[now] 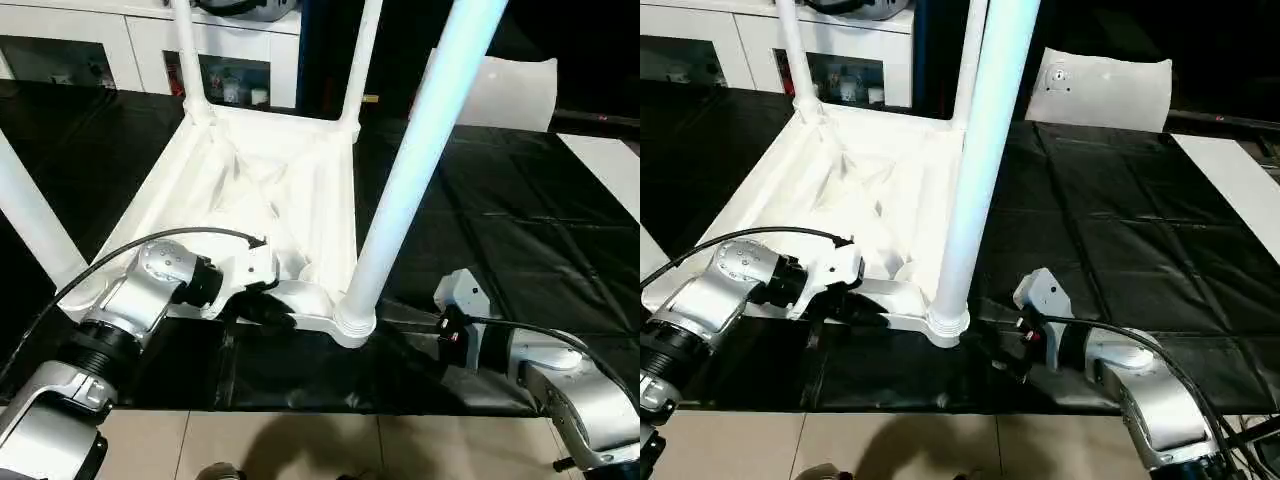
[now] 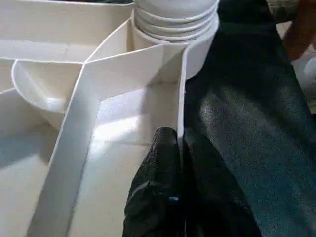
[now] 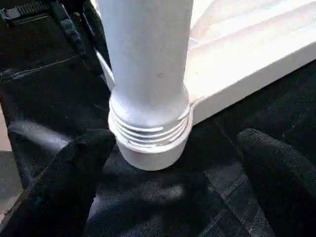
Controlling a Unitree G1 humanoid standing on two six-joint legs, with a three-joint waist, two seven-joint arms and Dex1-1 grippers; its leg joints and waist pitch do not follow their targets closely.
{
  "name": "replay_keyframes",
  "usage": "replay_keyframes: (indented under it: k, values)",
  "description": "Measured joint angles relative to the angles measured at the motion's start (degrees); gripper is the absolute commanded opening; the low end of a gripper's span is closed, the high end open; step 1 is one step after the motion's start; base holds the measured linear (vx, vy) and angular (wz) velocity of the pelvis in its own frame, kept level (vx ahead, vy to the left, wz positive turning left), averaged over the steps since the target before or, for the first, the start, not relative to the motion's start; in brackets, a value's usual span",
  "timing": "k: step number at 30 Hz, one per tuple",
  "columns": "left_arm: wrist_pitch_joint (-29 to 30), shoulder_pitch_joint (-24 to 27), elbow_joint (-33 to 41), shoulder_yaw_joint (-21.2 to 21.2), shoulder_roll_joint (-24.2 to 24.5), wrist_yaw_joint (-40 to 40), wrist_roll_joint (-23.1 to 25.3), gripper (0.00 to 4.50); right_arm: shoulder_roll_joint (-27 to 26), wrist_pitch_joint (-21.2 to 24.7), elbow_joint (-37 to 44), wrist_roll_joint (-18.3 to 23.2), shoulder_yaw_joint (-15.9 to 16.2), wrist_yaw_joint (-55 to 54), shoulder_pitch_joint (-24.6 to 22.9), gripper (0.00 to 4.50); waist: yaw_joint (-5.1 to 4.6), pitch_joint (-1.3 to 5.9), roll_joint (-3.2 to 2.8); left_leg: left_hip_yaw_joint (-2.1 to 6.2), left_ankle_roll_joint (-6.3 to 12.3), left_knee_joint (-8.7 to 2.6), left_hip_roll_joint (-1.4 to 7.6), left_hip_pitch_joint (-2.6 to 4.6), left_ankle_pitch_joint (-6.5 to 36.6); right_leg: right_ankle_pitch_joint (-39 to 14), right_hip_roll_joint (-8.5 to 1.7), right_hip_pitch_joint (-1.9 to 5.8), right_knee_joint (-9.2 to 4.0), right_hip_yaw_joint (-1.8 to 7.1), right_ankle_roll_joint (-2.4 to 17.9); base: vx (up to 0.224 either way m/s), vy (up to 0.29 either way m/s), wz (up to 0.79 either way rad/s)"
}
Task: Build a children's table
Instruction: Rotate leg to tighten
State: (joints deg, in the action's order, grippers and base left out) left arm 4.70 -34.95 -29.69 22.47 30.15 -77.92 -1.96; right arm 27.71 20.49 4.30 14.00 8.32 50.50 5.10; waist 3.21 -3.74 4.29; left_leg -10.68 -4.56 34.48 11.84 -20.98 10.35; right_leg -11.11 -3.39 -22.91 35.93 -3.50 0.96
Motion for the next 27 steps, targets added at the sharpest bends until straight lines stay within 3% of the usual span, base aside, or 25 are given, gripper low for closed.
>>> replay_keyframes:
  k: [5,8,13,16,22,27]
  values:
    - [2.3,1.13,1.86,-0.71,-0.38,0.67,-0.47,0.02,-0.47,-0.99,-0.31,-0.03,-0.01,-0.12,0.39,4.5,0.0,0.06,-0.16,-0.01,0.0,0.0,0.0,0.0,0.0,0.05,0.0,0.0,0.0,0.0,0.09,0.0,0.0,0.0]
    - [3.44,4.51,6.32,-1.89,-0.5,1.7,-0.63,0.02,-1.92,-1.81,-3.33,0.11,-0.03,0.32,3.74,4.5,-0.66,0.23,-0.48,-0.07,0.0,0.0,-0.02,0.03,0.0,0.08,-0.03,-0.01,0.0,0.04,0.14,0.0,0.0,0.0]
    - [2.47,6.38,8.79,-1.82,0.24,0.77,-0.68,0.02,-1.76,-3.26,-6.25,2.64,0.65,7.08,6.8,4.5,-0.66,0.35,-0.67,-0.06,0.01,-0.04,-0.01,0.03,0.0,-0.04,-0.01,-0.02,0.02,0.02,0.11,0.0,0.0,0.0]
    - [1.33,6.46,9.15,-1.06,1.07,-0.86,-0.72,0.0,-1.56,-3.95,-8.45,4.12,1.65,12.39,9.1,4.22,-0.47,0.38,-0.63,-0.06,0.02,-0.04,-0.01,0.02,0.0,-0.04,-0.01,-0.01,0.02,0.02,0.11,0.0,0.0,0.0]
    - [-1.49,6.19,8.88,-0.01,2.3,-4.13,-0.52,0.0,-1.01,-4.74,-15.64,4.83,5.43,23.52,14.36,3.79,0.02,0.52,-0.17,-0.06,0.02,-0.02,0.0,0.02,0.0,-0.03,-0.02,0.0,0.04,0.0,0.12,0.0,0.0,0.0]
    - [-2.58,5.68,8.5,0.52,2.93,-5.31,-0.36,0.0,-1.21,-6.48,-21.31,4.34,6.75,27.5,17.4,3.46,0.02,0.71,0.36,-0.05,0.02,-0.02,0.01,-0.02,0.0,-0.03,-0.02,-0.02,0.04,-0.02,0.12,0.0,0.0,0.0]
